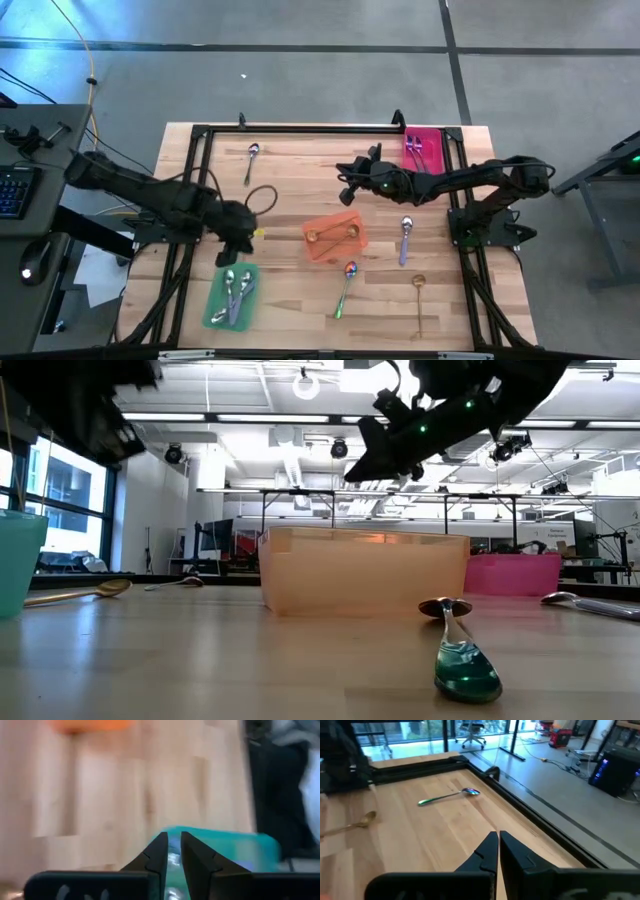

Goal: Sort silverware by color (type)
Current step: Put the top gold spoon into the orange bin

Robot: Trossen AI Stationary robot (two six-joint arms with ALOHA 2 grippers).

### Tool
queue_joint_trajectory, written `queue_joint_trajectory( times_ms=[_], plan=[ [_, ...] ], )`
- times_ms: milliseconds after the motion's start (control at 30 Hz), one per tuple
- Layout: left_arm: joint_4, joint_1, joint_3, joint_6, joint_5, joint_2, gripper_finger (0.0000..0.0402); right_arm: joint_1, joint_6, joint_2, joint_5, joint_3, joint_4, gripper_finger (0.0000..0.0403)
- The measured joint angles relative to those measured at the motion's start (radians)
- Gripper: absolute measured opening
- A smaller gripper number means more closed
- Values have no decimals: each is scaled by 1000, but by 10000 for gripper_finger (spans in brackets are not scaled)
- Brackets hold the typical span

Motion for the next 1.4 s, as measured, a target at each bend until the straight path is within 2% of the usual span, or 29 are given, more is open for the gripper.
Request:
queue_joint_trajectory(
  times_ms=[167,333,600,767,867,1167,1400],
  plan=[
    [-25,143,-84,-116,-93,-8,21,2,-3,-1,-19,0,-28,0],
    [-29,276,-165,-187,-132,12,28,2,15,-1,-3,-3,-40,0],
    [-17,378,-187,-260,-173,76,98,5,18,-1,-3,-3,-46,0],
    [-31,377,-187,-299,-67,111,150,5,18,-1,-3,-4,-55,0],
    [-37,358,-187,-305,-57,139,165,5,16,-1,-3,-4,-59,0],
    [-30,334,-187,-296,-88,269,147,5,16,0,-3,-4,-67,0],
    [-15,336,-182,-131,-127,325,105,5,16,0,-3,-4,-67,0]
  ],
)
